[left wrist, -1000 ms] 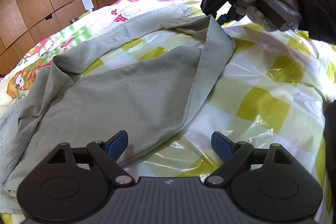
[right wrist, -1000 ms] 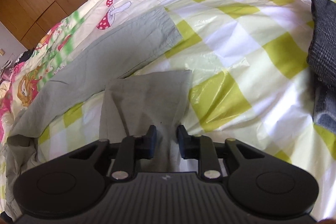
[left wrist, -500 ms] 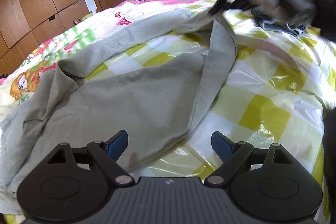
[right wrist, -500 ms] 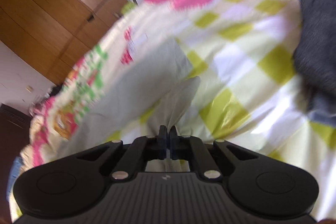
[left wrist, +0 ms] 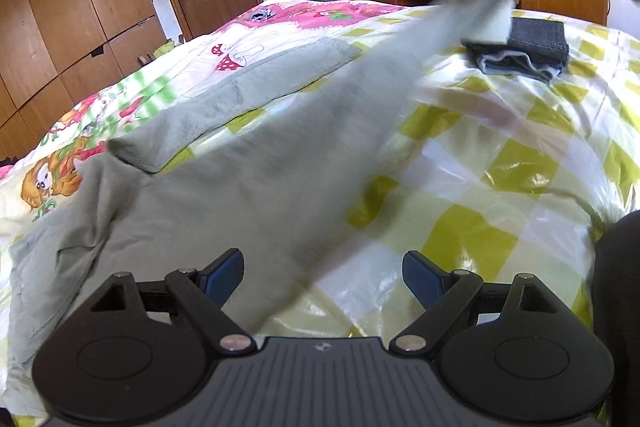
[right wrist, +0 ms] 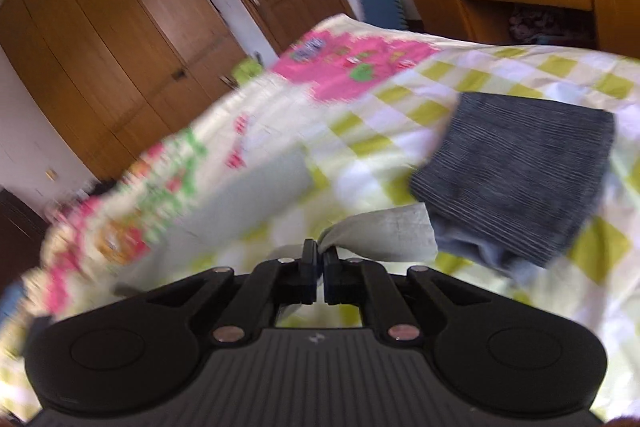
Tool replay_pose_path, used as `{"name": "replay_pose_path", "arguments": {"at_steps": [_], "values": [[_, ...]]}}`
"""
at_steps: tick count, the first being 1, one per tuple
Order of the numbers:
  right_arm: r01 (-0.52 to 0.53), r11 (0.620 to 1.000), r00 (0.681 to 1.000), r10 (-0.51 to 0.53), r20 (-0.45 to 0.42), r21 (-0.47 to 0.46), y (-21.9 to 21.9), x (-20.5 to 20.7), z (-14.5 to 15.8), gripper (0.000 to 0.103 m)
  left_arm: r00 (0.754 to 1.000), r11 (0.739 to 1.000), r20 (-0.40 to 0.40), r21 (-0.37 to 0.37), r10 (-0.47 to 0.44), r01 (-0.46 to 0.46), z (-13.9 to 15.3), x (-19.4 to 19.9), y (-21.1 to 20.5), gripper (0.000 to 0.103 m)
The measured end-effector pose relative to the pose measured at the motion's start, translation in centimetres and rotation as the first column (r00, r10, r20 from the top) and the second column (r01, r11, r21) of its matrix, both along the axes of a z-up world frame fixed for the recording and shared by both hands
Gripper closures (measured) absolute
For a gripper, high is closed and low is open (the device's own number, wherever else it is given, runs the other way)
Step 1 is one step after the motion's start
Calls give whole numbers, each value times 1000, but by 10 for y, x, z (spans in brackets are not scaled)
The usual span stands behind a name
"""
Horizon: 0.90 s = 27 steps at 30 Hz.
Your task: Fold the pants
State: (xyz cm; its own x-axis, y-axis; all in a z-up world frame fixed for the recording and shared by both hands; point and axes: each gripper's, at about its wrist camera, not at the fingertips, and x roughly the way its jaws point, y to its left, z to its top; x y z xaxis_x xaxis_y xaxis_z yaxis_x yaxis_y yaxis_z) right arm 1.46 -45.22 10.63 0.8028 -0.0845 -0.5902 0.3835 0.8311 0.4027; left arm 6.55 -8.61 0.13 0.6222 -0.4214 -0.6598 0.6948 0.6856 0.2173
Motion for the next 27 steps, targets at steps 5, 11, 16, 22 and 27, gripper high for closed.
{"name": "replay_pose_path", "arguments": {"at_steps": [5, 11, 16, 22, 27], "values": [[27, 993, 970, -54, -239, -114, 0, -6, -41, 89, 1000, 1000, -7, 5, 22, -22, -2, -3, 11, 4], [69, 996, 979, -78, -189, -55, -4, -5, -20, 73, 1000, 1000, -28, -9, 7, -7, -10, -2, 6, 4], [-34, 995, 945, 0, -326, -96, -5, 61, -32, 50, 999, 999, -36, -48, 2, -4, -11, -1, 4, 4], [-17, 993, 884, -38, -467, -114, -14, 115, -64, 49, 999, 998, -42, -68, -3, 0, -14, 12, -1, 4], [-186, 970, 851, 79, -519, -156, -21, 125, -64, 50, 997, 996, -71, -86, -11, 5, -18, 23, -1, 4]]}}
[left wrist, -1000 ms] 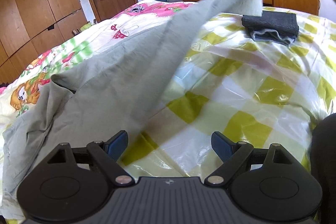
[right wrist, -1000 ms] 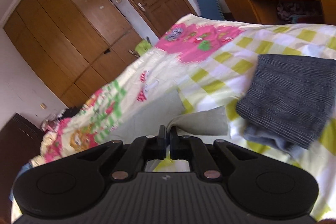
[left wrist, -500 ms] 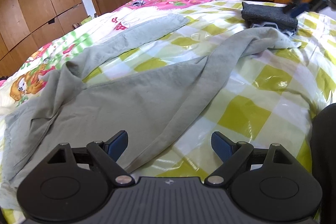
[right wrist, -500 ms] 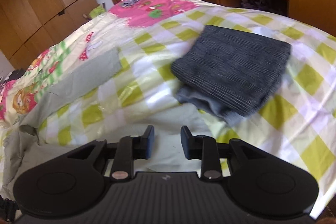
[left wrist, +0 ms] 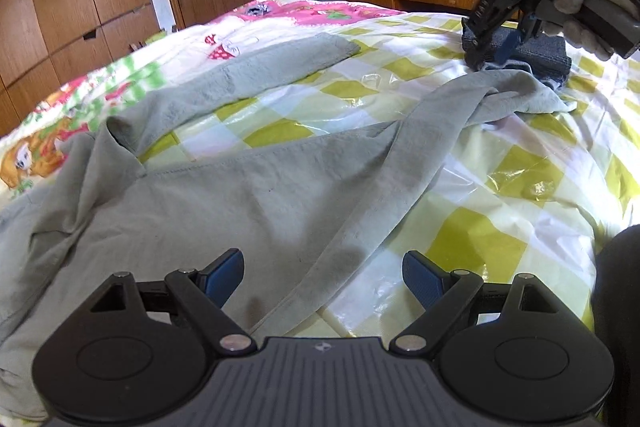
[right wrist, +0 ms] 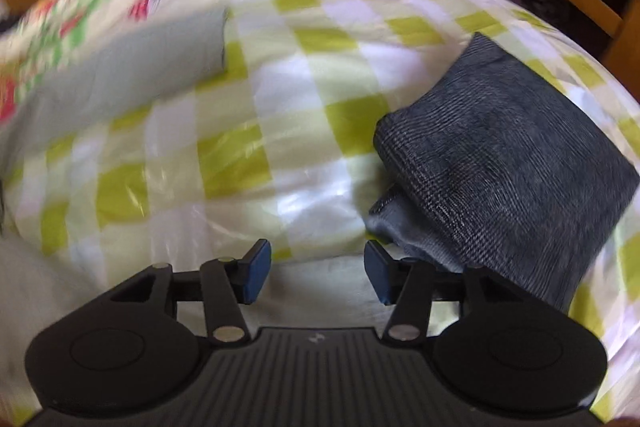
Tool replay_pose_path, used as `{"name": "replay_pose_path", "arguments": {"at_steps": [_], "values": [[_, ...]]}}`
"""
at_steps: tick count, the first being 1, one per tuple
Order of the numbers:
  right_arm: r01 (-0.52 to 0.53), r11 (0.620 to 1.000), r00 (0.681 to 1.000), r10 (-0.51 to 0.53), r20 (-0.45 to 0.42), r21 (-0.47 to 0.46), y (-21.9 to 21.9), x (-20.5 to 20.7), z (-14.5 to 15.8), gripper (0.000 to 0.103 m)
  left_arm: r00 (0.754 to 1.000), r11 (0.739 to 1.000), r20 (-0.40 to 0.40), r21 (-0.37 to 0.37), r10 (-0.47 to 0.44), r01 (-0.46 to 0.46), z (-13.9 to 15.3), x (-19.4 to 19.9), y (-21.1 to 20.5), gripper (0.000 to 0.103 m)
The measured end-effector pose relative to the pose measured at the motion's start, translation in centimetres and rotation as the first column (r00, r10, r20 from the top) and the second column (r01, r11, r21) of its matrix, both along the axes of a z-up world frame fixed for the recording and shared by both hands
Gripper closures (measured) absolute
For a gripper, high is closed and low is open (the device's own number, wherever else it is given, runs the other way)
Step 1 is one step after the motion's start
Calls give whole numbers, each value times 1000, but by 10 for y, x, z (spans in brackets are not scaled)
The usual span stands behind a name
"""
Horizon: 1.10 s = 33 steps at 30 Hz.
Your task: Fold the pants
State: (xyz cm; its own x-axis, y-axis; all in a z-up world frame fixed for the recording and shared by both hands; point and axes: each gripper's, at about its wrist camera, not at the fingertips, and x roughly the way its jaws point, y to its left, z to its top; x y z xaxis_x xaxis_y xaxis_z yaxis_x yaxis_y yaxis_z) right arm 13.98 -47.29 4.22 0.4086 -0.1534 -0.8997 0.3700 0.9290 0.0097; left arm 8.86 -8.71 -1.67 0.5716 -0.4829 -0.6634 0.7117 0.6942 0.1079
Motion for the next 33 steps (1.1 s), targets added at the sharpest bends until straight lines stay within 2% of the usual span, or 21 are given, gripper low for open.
{"name": "replay_pose_path", "arguments": {"at_steps": [2, 4, 6, 8, 10, 12, 14, 15, 16, 17, 19, 22, 29, 32, 33], "values": [[-111, 993, 994, 111, -18, -26, -2, 3, -2, 50, 1000, 1000, -7, -15, 3, -4, 0, 4, -2, 4], [-239, 969, 971, 237, -40, -59, 0, 4, -2, 50, 1000, 1000, -8, -23, 7, -7, 1, 7, -5, 4], [-363, 930, 930, 360, -68, -47, 1, 6, -4, 50, 1000, 1000, -9, -19, 2, -2, 1, 10, -11, 4], [-477, 878, 875, 467, -128, -54, 6, 11, -12, 50, 1000, 1000, -7, -2, -15, 15, 0, 12, -17, 4], [-552, 829, 827, 532, -181, -85, 9, 17, -23, 50, 999, 999, -10, 16, -31, 31, -1, 15, -23, 4], [-587, 806, 797, 558, -231, -79, 8, 24, -40, 52, 999, 998, -19, 38, -39, 40, -4, 17, -30, 4], [-587, 807, 795, 560, -235, -62, 10, 27, -47, 62, 999, 997, -32, 60, -36, 38, -7, 20, -36, 4], [-607, 794, 780, 583, -228, -44, 13, 24, -45, 87, 999, 997, -41, 66, -32, 34, -8, 22, -38, 4], [-615, 789, 771, 598, -221, -12, 16, 22, -43, 100, 998, 997, -49, 68, -27, 31, -8, 23, -39, 4], [-615, 789, 768, 599, -229, 2, 18, 18, -41, 100, 998, 997, -55, 69, -23, 27, -8, 25, -40, 4], [-640, 768, 750, 616, -238, -29, 26, 7, -34, 100, 998, 997, -52, 68, -16, 20, -7, 26, -40, 4], [-611, 789, 784, 594, -178, -60, 25, -5, -15, 100, 1000, 998, -22, 68, -6, 7, -4, 25, -40, 4], [-569, 801, 820, 570, -56, -185, 32, -21, 51, 101, 1000, 999, -4, 39, -7, 8, 13, 17, -38, 4], [-509, 826, 837, 540, 82, -244, 30, -26, 96, 101, 999, 999, 40, 40, -11, 10, 24, 14, -39, 4], [-498, 829, 833, 539, 126, -255, 32, -35, 113, 101, 999, 999, 45, 31, -9, 7, 29, 13, -38, 4]]}}
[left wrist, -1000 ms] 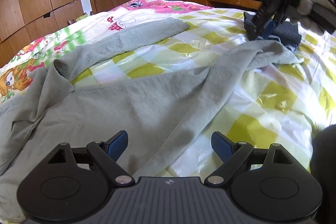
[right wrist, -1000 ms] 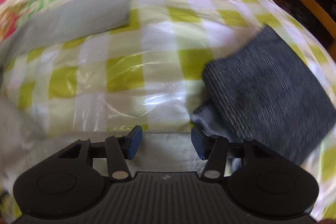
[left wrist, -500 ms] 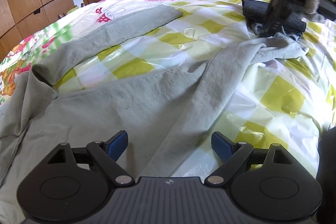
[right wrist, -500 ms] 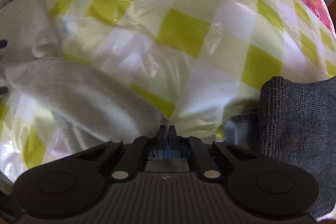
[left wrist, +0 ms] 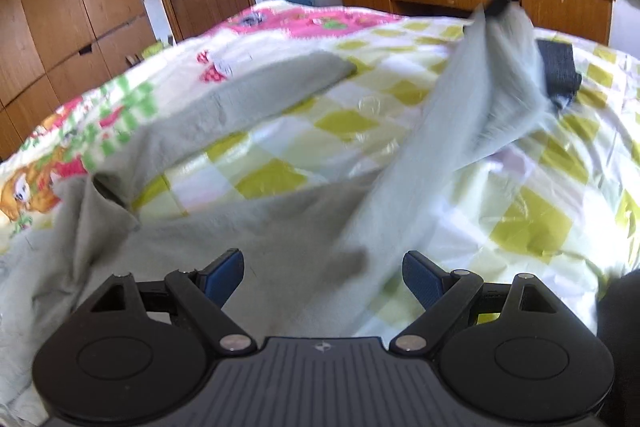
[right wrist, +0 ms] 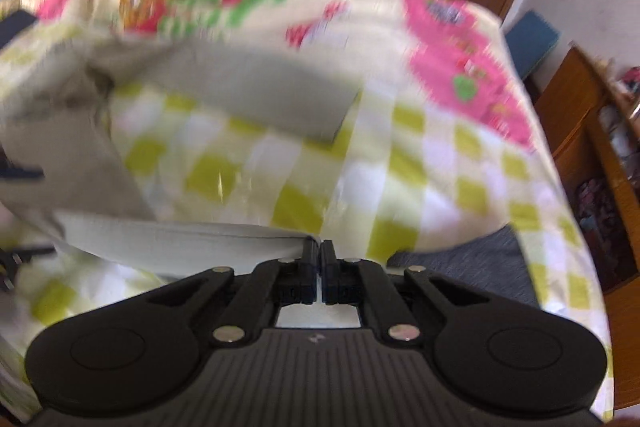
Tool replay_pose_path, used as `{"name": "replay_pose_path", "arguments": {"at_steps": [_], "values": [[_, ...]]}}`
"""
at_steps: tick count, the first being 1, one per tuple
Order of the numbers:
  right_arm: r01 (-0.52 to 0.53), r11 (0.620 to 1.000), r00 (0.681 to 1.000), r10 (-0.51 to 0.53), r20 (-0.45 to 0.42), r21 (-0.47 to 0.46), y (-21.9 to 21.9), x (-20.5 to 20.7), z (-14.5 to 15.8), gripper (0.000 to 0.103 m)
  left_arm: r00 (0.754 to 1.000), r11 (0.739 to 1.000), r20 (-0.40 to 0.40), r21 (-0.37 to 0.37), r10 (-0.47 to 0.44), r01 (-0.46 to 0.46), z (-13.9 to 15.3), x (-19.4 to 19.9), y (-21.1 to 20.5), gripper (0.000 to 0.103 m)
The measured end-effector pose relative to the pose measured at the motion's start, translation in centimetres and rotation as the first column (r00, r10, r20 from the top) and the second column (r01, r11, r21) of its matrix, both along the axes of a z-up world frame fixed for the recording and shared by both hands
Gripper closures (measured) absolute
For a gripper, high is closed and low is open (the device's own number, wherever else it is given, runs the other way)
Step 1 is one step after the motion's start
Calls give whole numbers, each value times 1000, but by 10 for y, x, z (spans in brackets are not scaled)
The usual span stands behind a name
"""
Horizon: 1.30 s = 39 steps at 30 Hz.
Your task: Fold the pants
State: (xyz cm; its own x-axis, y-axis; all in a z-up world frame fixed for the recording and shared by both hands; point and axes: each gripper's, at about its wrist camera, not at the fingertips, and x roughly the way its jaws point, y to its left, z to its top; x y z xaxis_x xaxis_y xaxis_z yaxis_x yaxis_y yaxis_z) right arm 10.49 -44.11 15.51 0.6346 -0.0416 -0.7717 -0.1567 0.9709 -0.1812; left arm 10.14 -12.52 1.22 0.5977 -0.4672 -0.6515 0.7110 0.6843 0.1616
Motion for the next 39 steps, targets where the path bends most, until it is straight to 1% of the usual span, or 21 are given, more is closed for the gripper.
{"name": "replay_pose_path", "arguments": {"at_steps": [3, 4, 6, 7, 8, 9, 10, 11, 13, 14, 15, 17, 19, 21, 22, 25, 29, 30, 33, 36, 39], "values": [[-29, 999, 996, 28, 89, 18, 9, -44, 39, 101, 1000, 1000, 23, -12, 4, -4, 13, -7, 6, 4], [-33, 999, 995, 32, 92, 4, 13, -63, 44, 101, 1000, 1000, 32, -14, 0, 1, 16, -10, 8, 4], [-24, 1000, 997, 25, 68, -20, 19, -98, 37, 100, 999, 1000, 44, -11, -10, 11, 18, -19, 12, 4], [-11, 1000, 999, 12, 40, -13, 19, -110, 27, 100, 999, 1000, 46, -6, -15, 15, 18, -23, 13, 4], [11, 1000, 1000, -11, 0, 1, 16, -120, 8, 100, 999, 1000, 42, -1, -20, 21, 16, -27, 14, 4], [42, 999, 999, -43, -31, -6, 12, -123, -12, 94, 999, 1000, 32, 4, -26, 26, 13, -32, 14, 4], [77, 997, 996, -78, -52, -21, 7, -123, -39, 83, 999, 999, 18, 11, -31, 31, 9, -36, 13, 4], [125, 990, 988, -130, -81, -57, 1, -121, -70, 78, 999, 999, 7, 19, -34, 34, 5, -41, 14, 4], [212, 969, 961, -230, -151, -127, -9, -109, -115, 79, 999, 998, -5, 43, -35, 35, -1, -52, 17, 4], [252, 958, 949, -272, -157, -137, -13, -105, -125, 79, 999, 998, -6, 57, -34, 34, -3, -58, 21, 4], [288, 952, 942, -301, -146, -109, -15, -104, -125, 79, 999, 997, -4, 68, -33, 33, -3, -63, 27, 4], [308, 950, 947, -310, -81, -43, -10, -108, -108, 78, 1000, 996, 3, 86, -24, 23, -3, -71, 43, 4], [272, 961, 962, -272, -2, -42, 8, -110, -87, 75, 1000, 995, 3, 100, 8, -8, -5, -69, 59, 4], [235, 969, 972, -233, 37, -71, 29, -106, -74, 74, 998, 991, 16, 119, 54, -56, -9, -57, 75, 4], [231, 971, 972, -229, 45, -55, 38, -101, -69, 74, 996, 989, 33, 118, 83, -86, -10, -52, 84, 4], [140, 990, 989, -139, 44, -9, 76, -80, -63, 74, 982, 979, 58, 85, 180, -185, -12, -26, 118, 4], [-35, 998, 999, 34, 11, 51, 146, -23, -72, 72, 942, 938, 91, 100, 323, -331, -23, 21, 163, 4], [-79, 995, 997, 78, 4, 53, 165, -5, -75, 70, 932, 928, 106, 106, 347, -357, -24, 32, 172, 4], [-183, 980, 983, 184, -5, 77, 209, 54, -89, 58, 918, 917, 145, 106, 368, -384, -20, 62, 199, 4], [-205, 972, 978, 207, -8, 114, 232, 125, -99, 58, 915, 912, 171, 132, 365, -389, -18, 98, 216, 4], [-169, 976, 985, 169, 13, 135, 240, 196, -98, 57, 912, 904, 155, 147, 379, -401, -16, 141, 229, 4]]}}
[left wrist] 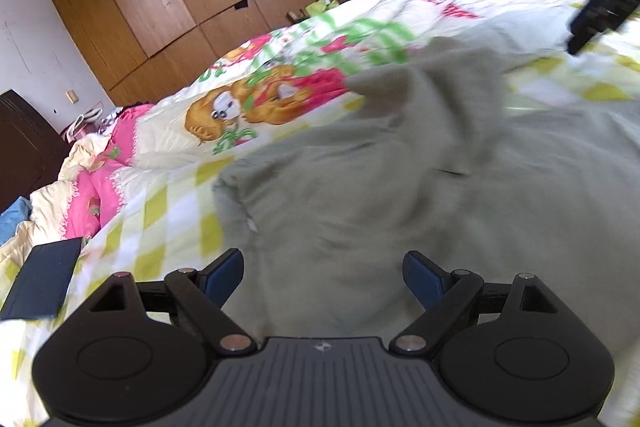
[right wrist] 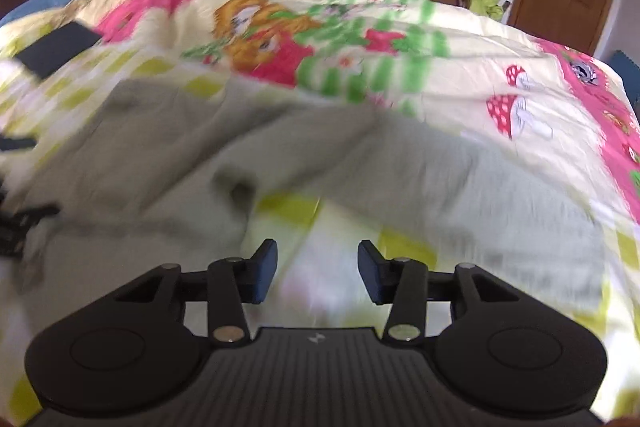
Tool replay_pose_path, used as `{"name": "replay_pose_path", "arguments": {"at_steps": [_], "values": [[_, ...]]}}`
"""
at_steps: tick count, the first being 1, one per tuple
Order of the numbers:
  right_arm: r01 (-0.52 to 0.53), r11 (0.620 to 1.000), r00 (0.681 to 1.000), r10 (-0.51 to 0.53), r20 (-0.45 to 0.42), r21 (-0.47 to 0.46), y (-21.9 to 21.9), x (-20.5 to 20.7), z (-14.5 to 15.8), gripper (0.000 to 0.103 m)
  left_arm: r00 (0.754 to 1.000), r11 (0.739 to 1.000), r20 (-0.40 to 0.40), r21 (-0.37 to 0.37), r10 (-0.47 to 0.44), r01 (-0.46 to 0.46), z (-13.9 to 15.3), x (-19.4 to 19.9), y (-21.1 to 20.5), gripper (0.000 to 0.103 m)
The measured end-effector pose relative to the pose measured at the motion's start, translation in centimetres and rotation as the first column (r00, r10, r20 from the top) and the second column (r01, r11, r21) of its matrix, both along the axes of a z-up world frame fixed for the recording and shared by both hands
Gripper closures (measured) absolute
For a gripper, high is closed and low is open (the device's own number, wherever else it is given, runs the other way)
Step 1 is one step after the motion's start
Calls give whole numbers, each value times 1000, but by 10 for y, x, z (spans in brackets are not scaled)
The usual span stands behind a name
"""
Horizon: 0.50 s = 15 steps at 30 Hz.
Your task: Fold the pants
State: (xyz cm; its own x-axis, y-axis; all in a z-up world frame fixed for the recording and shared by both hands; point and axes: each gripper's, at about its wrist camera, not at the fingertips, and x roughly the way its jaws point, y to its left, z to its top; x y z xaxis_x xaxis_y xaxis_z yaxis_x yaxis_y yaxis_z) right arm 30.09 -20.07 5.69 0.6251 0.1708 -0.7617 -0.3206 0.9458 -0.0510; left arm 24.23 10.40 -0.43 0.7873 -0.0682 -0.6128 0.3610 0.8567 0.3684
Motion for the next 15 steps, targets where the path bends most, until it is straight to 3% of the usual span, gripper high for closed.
{"name": "replay_pose_path", "arguments": {"at_steps": [5, 8, 10, 15], "values": [[-69, 993, 995, 76, 69, -94, 22, 81, 5, 51, 998, 997, -17, -37, 63, -64, 13, 67, 25, 4], [-142, 979, 987, 150, 48, -149, 40, 105, -4, 45, 990, 983, -108, -148, 94, -110, 18, 99, 42, 5], [-167, 967, 983, 178, 39, -191, 53, 115, -12, 45, 982, 970, -158, -200, 107, -138, 17, 108, 49, 18], [-189, 964, 981, 195, 15, -185, 63, 115, -26, 45, 966, 960, -231, -222, 120, -173, 13, 122, 46, 37]]}}
